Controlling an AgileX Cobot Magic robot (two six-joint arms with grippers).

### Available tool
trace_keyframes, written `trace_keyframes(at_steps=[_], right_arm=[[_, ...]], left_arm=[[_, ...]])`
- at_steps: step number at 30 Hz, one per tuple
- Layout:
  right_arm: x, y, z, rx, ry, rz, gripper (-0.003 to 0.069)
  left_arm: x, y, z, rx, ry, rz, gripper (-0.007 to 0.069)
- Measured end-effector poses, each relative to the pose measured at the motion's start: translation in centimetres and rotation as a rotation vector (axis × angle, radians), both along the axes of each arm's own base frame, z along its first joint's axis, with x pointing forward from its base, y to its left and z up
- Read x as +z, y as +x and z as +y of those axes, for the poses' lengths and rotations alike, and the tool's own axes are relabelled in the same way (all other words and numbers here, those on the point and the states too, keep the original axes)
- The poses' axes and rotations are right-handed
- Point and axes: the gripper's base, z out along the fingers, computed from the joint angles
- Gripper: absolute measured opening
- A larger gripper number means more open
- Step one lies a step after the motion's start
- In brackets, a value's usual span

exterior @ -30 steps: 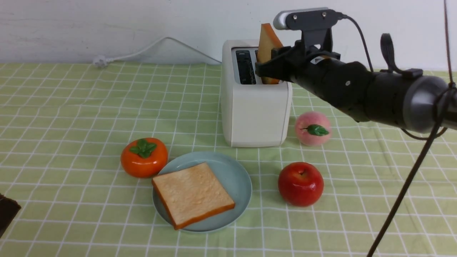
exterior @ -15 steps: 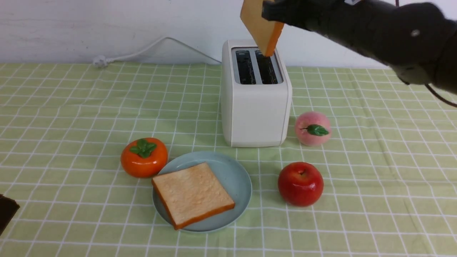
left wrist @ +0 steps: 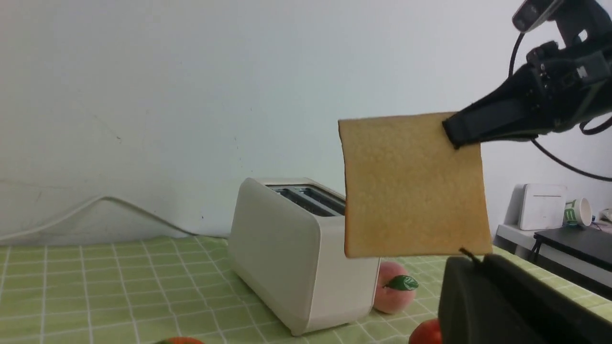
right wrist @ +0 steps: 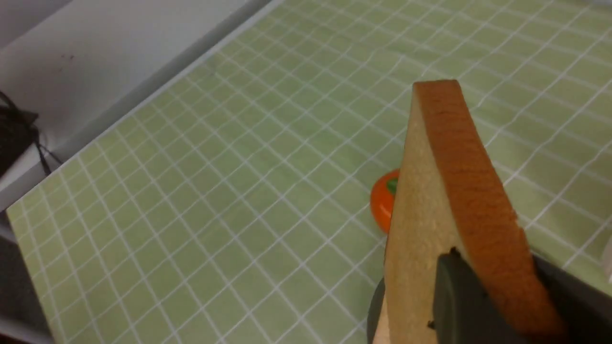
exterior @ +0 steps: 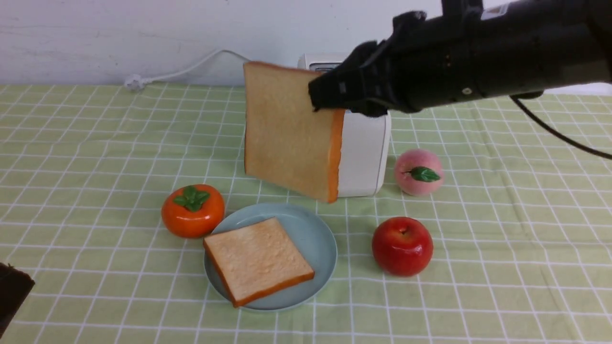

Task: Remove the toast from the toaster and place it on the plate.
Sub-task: Use the right arm to put a slice of bread into the plate

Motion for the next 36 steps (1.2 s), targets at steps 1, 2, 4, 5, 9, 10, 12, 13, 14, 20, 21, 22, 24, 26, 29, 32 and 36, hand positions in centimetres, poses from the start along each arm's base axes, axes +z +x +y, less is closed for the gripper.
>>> trace_keyframes(at_steps=[1, 2, 4, 5, 9, 10, 12, 13, 14, 20, 21, 22, 24, 26, 29, 32, 36], right_arm=[[-0.1, 0.0, 0.1, 0.002, 0.003, 0.007, 0.0122], [-0.9, 0.4, 0.5, 0.014, 0.004, 0.047, 0.0122], [-2.0, 0.9, 1.0, 0.034, 0.012, 0.109, 0.0122], [-2.7, 1.1, 1.3, 0.041, 0.010, 0.136, 0.0121], [-5.5, 2.5, 2.3, 0.054, 0.000, 0.235, 0.0121], [-6.3, 2.8, 2.6, 0.053, -0.001, 0.260, 0.0121], [-7.2, 3.3, 2.9, 0.051, 0.003, 0.293, 0.0121], [-8.5, 3.9, 3.4, 0.046, 0.018, 0.340, 0.0120], [-9.1, 4.1, 3.6, 0.046, 0.026, 0.358, 0.0119], [-12.4, 5.8, 4.8, 0.027, 0.093, 0.431, 0.0119], [-12.9, 6.2, 4.9, 0.009, 0.106, 0.439, 0.0119], [-13.4, 6.6, 5.0, -0.009, 0.110, 0.443, 0.0119], [-14.4, 7.1, 5.1, -0.041, 0.110, 0.448, 0.0119], [-15.0, 7.4, 5.1, -0.061, 0.106, 0.451, 0.0119], [-16.1, 8.0, 5.1, -0.097, 0.089, 0.449, 0.0129], [-16.4, 8.1, 5.0, -0.101, 0.061, 0.430, 0.0196], [-16.5, 8.2, 4.5, -0.093, 0.006, 0.392, 0.0365]], left_arm=[[-0.1, 0.0, 0.0, -0.001, -0.003, 0.005, 0.0019], [-0.5, 0.1, -0.1, -0.010, -0.030, 0.031, 0.0018], [-1.5, 0.3, -0.2, -0.015, -0.048, 0.070, 0.0020], [-2.2, 0.4, -0.3, -0.017, -0.050, 0.095, 0.0020], [-4.7, 0.6, -0.6, -0.021, -0.024, 0.163, 0.0022], [-5.2, 0.7, -0.6, -0.020, -0.017, 0.177, 0.0022], [-5.7, 0.7, -0.6, -0.020, -0.010, 0.187, 0.0022], [-6.0, 0.7, -0.6, -0.021, -0.007, 0.195, 0.0022], [-6.0, 0.7, -0.6, -0.021, -0.007, 0.195, 0.0023], [-6.0, 0.7, -0.7, -0.027, -0.007, 0.196, 0.0029], [-6.0, 0.7, -0.7, -0.027, -0.007, 0.196, 0.0029], [-6.0, 0.7, -0.7, -0.028, -0.007, 0.196, 0.0029], [-6.0, 0.7, -0.7, -0.030, -0.007, 0.196, 0.0029], [-6.0, 0.7, -0.7, -0.033, -0.007, 0.195, 0.0031], [-6.0, 0.7, -0.8, -0.038, -0.007, 0.195, 0.0034], [-6.0, 0.7, -0.8, -0.038, -0.007, 0.195, 0.0035], [-6.0, 0.7, -0.8, -0.039, -0.007, 0.194, 0.0035]])
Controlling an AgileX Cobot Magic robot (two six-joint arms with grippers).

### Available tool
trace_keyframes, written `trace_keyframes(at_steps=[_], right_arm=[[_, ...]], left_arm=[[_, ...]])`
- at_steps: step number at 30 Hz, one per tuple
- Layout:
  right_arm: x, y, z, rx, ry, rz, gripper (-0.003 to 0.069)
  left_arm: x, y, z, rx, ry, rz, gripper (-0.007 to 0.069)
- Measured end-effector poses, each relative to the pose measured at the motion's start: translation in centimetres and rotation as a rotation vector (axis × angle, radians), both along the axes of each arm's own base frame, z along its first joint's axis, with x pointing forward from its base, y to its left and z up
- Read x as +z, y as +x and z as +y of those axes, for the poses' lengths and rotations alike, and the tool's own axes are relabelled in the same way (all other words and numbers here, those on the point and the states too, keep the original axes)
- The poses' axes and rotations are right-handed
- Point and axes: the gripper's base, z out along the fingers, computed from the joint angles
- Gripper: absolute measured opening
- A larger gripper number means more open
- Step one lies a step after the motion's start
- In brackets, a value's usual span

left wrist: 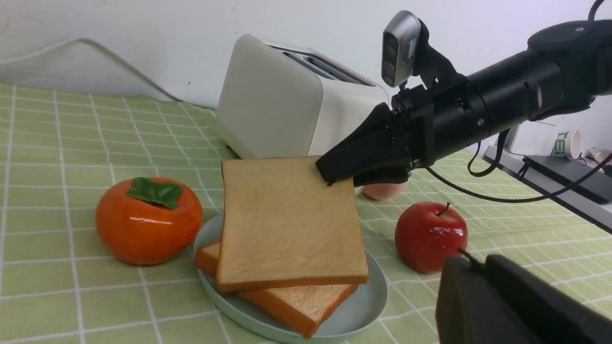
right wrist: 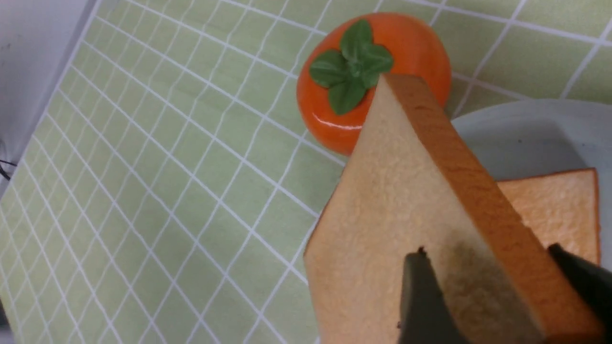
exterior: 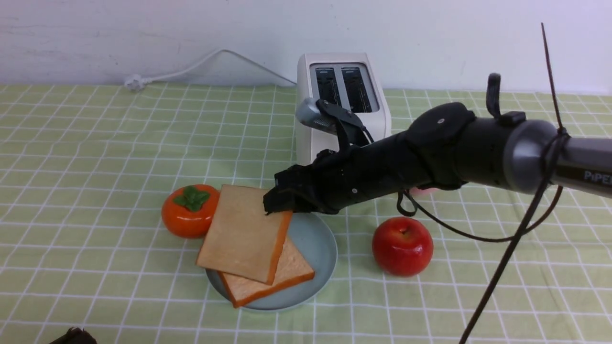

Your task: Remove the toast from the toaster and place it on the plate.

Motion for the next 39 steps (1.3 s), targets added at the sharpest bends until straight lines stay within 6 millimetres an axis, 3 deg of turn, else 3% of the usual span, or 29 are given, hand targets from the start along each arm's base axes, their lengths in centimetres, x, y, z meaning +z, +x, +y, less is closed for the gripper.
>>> trace_keyframes(at_steps=[3, 6, 9, 13, 16, 20, 21, 25, 26, 29, 31, 33, 39], right_arm=[[0.7, 0.2, -1.1, 0.011, -0.046, -0.035, 0.0433], [2.0, 0.2, -2.5, 0.000, -0.076, -0.053, 0.0433], [3.7, -0.3, -3.7, 0.002, -0.111, -0.064, 0.0400], [7.0, -2.7, -5.5, 0.057, -0.227, -0.068, 0.0277], [10.6, -6.0, -7.4, 0.081, -0.347, -0.081, 0.0133], [14.5, -10.0, -8.8, 0.076, -0.433, -0.140, 0.0017], [15.0, -10.4, -9.0, 0.073, -0.433, -0.143, 0.0013], [18.6, -15.9, -10.2, 0.064, -0.449, -0.186, -0.0001], [18.6, -16.0, -10.2, 0.068, -0.452, -0.186, -0.0001], [19.2, -20.2, -11.3, 0.043, -0.403, -0.181, -0.0001], [18.9, -21.5, -11.7, 0.033, -0.387, -0.164, -0.0001], [17.5, -23.8, -12.8, 0.001, -0.354, -0.129, -0.0001], [13.6, -27.6, -15.3, -0.056, -0.294, -0.059, 0.0000]], left_arm=[[0.0, 0.0, 0.0, 0.000, 0.000, 0.000, 0.0036], [0.0, 0.0, 0.0, 0.000, 0.000, 0.000, 0.0039], [0.0, 0.0, 0.0, 0.000, 0.000, 0.000, 0.0039], [0.0, 0.0, 0.0, 0.000, 0.000, 0.000, 0.0039], [0.0, 0.0, 0.0, 0.000, 0.000, 0.000, 0.0039], [0.0, 0.0, 0.0, -0.004, 0.000, -0.001, 0.0024], [0.0, 0.0, 0.0, -0.005, 0.000, -0.001, 0.0020], [0.1, -0.2, -0.3, -0.035, -0.003, -0.005, -0.0013], [0.1, -0.2, -0.3, -0.037, -0.004, -0.006, -0.0013], [0.1, -0.2, -0.3, -0.042, -0.004, -0.006, -0.0013], [0.1, -0.2, -0.4, -0.044, -0.004, -0.007, -0.0013], [0.1, -0.2, -0.4, -0.049, -0.005, -0.008, -0.0013], [0.1, -0.3, -0.5, -0.063, -0.005, -0.010, -0.0013]])
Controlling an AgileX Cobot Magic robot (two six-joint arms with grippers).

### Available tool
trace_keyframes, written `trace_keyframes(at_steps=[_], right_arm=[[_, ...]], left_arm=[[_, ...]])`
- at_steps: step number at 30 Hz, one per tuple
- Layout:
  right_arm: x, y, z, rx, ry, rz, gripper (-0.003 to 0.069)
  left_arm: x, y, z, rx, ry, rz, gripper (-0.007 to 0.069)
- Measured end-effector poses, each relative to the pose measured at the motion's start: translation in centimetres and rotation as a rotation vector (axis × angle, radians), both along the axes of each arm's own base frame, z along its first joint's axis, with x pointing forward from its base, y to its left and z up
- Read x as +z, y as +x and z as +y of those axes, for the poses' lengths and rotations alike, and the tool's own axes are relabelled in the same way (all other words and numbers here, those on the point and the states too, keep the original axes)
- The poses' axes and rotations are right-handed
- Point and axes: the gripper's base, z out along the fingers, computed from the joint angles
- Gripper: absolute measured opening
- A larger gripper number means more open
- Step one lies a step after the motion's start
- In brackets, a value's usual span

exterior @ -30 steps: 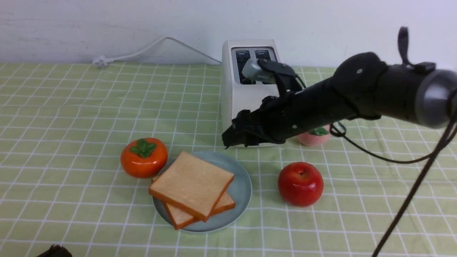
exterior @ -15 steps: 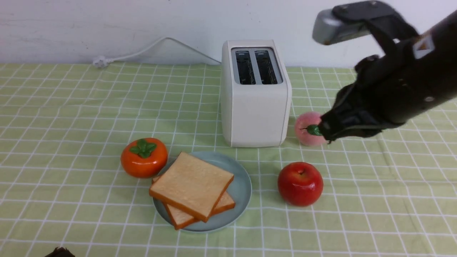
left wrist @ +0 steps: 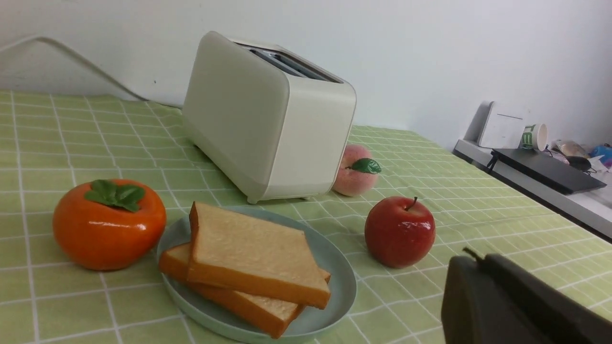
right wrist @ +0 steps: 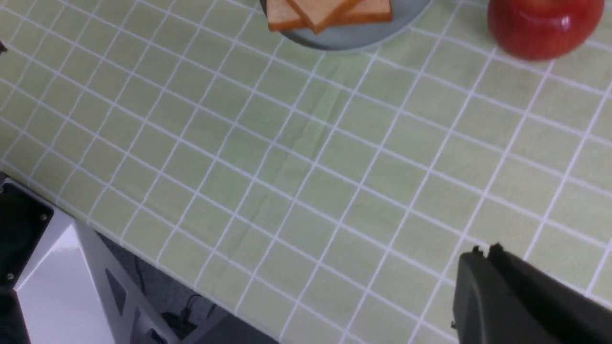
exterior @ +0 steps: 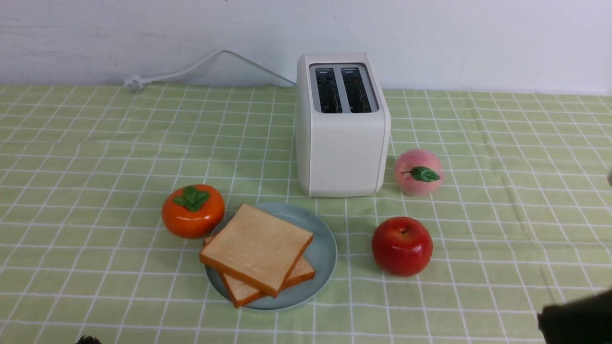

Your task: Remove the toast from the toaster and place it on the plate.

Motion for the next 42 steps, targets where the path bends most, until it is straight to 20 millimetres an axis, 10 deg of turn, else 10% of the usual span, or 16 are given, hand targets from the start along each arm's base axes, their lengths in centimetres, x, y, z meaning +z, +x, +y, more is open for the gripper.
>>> trace_keyframes(at_steps=[12, 26, 42], right_arm=[[-2.8, -4.7, -4.7, -0.024, 0.109, -0.132, 0.0006], [-3.5, -5.4, -6.7, -0.097, 0.040, -0.202, 0.0015], [-17.4, -3.9, -8.5, -0.567, 0.032, -0.605, 0.0016]], left_arm=[[0.0, 0.0, 0.0, -0.004, 0.002, -0.002, -0.0013], [0.0, 0.0, -0.1, -0.007, 0.002, -0.003, -0.0013], [0.0, 0.0, 0.0, -0.006, 0.002, -0.002, -0.0013]])
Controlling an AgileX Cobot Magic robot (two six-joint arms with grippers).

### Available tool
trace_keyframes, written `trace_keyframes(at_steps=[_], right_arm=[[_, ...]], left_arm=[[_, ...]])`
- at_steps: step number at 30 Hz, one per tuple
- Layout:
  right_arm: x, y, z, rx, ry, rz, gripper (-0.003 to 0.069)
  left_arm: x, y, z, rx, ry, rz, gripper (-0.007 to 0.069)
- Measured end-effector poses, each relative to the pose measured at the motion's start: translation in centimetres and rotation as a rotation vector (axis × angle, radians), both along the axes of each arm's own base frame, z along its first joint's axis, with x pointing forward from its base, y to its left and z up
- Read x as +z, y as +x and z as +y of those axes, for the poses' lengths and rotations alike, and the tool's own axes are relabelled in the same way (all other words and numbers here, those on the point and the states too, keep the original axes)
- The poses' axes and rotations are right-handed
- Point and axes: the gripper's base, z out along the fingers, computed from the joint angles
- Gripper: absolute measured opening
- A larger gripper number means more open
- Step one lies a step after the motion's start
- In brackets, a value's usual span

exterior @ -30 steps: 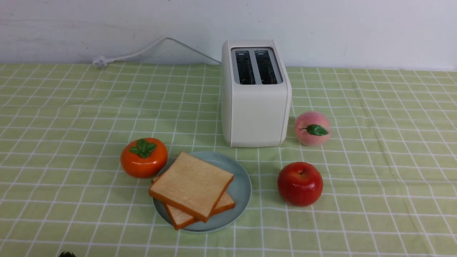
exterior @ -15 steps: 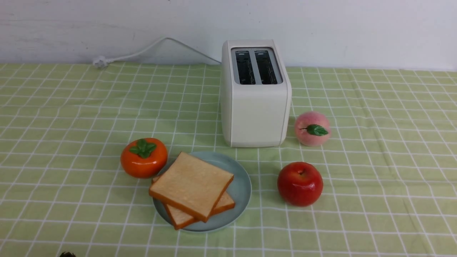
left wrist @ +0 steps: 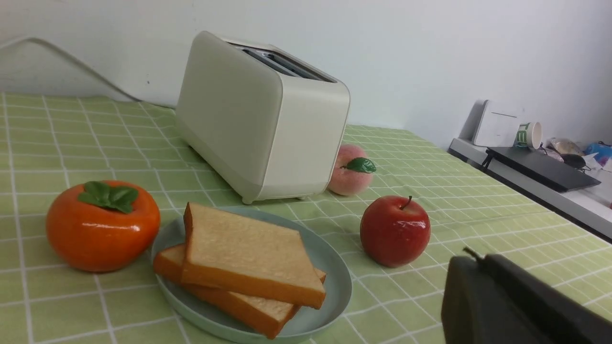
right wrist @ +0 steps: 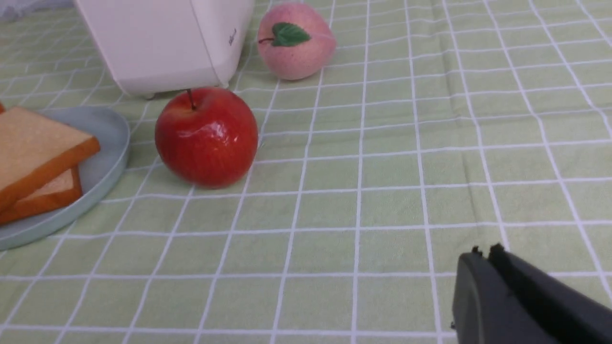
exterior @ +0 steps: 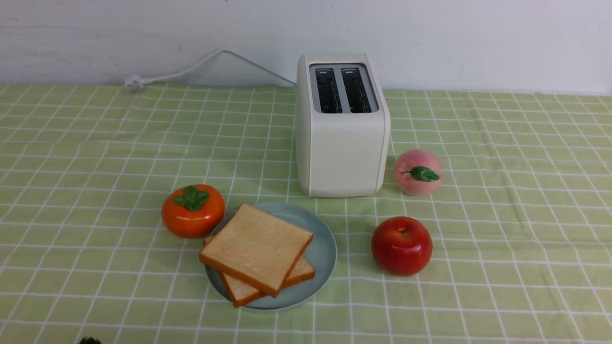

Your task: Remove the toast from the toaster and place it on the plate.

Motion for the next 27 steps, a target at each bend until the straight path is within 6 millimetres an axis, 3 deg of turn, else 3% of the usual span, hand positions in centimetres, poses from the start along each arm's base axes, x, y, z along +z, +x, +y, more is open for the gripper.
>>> trace_keyframes(at_steps=[4, 19, 27], right_arm=[[-1.12, 0.15, 0.00, 0.032, -0.047, -0.011, 0.0020], [-0.90, 0.31, -0.18, 0.038, -0.116, -0.068, 0.0021], [-0.98, 0.34, -0.50, 0.003, -0.124, -0.058, -0.0020]], left_arm=[[0.01, -0.02, -0.03, -0.004, 0.000, -0.001, -0.0013], [-0.02, -0.01, -0.03, -0.003, 0.000, 0.000, -0.0013], [-0.02, -0.01, -0.03, -0.003, 0.000, 0.000, -0.0013]])
